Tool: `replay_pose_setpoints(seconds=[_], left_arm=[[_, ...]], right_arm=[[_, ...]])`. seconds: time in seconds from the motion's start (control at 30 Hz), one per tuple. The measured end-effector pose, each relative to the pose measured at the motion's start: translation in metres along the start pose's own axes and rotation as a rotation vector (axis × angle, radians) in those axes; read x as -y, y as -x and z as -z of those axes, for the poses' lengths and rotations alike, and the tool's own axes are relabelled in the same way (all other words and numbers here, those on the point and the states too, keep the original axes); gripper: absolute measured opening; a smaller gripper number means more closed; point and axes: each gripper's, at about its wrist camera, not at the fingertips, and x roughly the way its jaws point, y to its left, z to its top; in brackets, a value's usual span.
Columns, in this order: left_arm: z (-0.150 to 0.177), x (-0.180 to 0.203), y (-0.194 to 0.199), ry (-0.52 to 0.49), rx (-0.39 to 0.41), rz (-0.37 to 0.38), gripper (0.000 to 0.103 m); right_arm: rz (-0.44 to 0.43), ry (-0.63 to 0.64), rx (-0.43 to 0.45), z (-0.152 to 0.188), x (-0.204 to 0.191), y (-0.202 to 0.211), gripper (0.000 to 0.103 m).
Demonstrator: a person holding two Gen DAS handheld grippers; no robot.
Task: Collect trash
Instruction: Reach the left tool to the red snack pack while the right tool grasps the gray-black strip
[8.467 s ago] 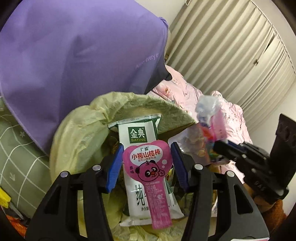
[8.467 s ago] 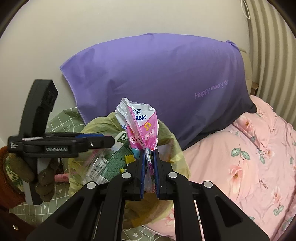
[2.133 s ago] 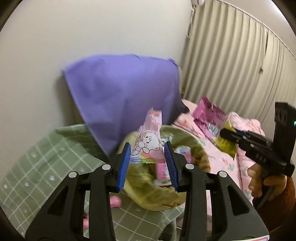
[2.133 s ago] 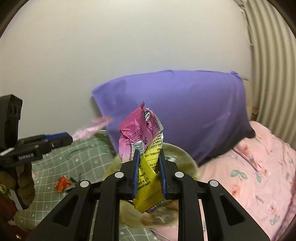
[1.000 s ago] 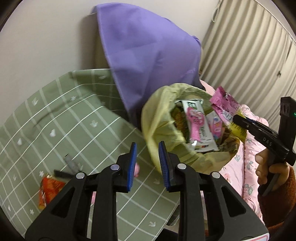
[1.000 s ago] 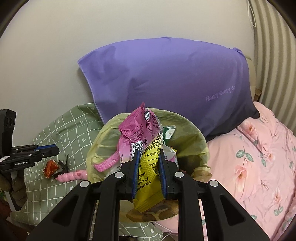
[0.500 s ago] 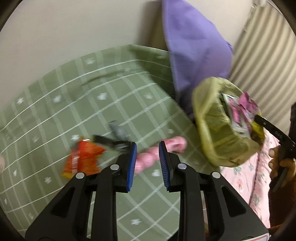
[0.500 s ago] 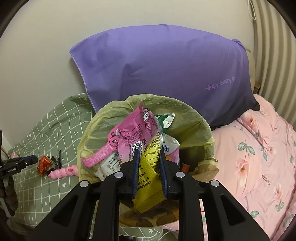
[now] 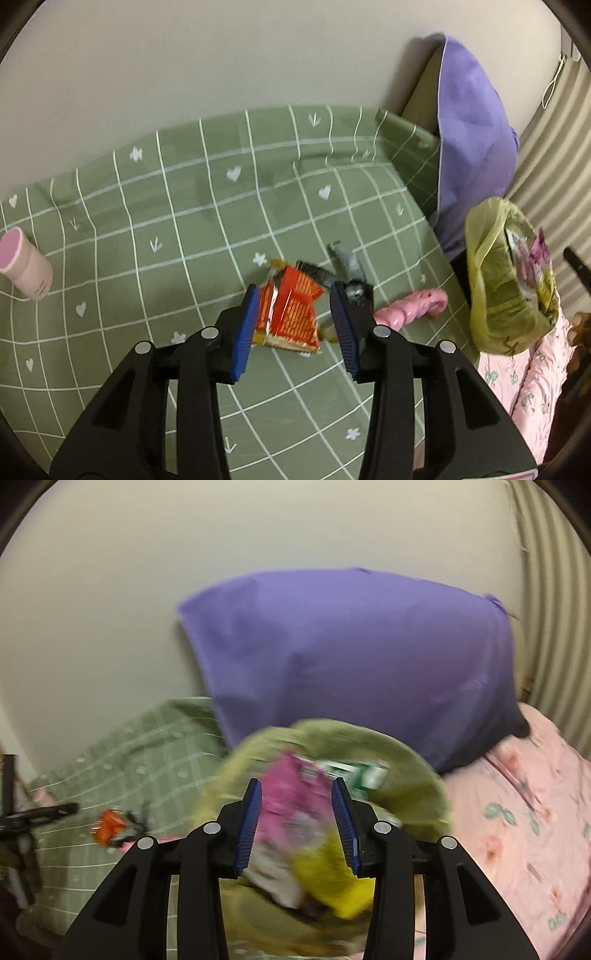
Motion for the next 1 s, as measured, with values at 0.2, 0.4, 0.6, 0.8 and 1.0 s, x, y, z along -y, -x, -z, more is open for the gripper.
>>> replay_pose_setpoints(seconds=[0.2, 0.4, 0.6, 0.8, 1.0], left_arm=[[0.014, -0.004, -0.029, -0.009, -0.085, -0.013, 0.043], [0.01, 0.001, -0.055, -0.049, -0.086, -0.115, 0.044], [0.005, -0.002, -0.063, -0.061, -0.096, -0.138, 0.044], [0.01, -0.017, -0.063, -0.028, -0.116, -0.159, 0.044], [0.024, -0.055, -0.039, 0.075, -0.109, -0.195, 0.044]], right_arm=[[-0.155, 0.093, -0.032, 0.002, -0.051, -0.013, 0.038], [-0.271, 0.154, -0.167, 0.021, -0.097, -0.056, 0.038], [-0.334, 0.198, -0.261, 0.039, -0.121, -0.079, 0.038], [-0.369, 0.199, -0.304, 0.045, -0.131, -0.096, 0.038], [-0.466, 0.245, -0.396, 0.054, -0.159, -0.133, 0.048]])
